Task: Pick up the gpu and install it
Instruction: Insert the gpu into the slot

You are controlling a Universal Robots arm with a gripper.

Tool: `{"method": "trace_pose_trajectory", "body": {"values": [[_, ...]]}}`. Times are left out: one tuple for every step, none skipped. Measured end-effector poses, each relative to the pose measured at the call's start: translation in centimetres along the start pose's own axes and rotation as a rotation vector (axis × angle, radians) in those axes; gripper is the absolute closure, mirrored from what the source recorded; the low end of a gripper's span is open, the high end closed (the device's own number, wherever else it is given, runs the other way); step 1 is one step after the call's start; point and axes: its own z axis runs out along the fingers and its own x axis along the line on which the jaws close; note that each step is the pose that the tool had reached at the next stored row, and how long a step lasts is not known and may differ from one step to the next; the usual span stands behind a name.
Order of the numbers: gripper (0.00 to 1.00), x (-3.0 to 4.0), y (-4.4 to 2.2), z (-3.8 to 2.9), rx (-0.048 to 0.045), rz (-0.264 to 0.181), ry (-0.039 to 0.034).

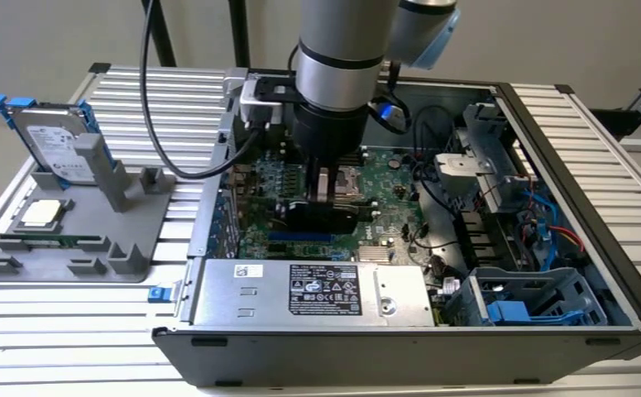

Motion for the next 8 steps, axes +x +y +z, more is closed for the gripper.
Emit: {"method": "trace_pose_trajectory", "body": {"values": [[1.0,0.0,0.0,0.06,0.0,0.0,0.0],[1.0,0.0,0.0,0.12,0.0,0.0,0.0],[1.0,0.0,0.01,0.17,0.0,0.0,0.0],[1.0,-0.01,0.02,0.23,0.0,0.0,0.0],[1.0,-0.01,0.03,0.29,0.0,0.0,0.0001],[1.0,-0.01,0.03,0.36,0.0,0.0,0.0],[1.0,-0.01,0.03,0.41,0.0,0.0,0.0],[1.0,-0.01,0.04,0.46,0.0,0.0,0.0001]]}}
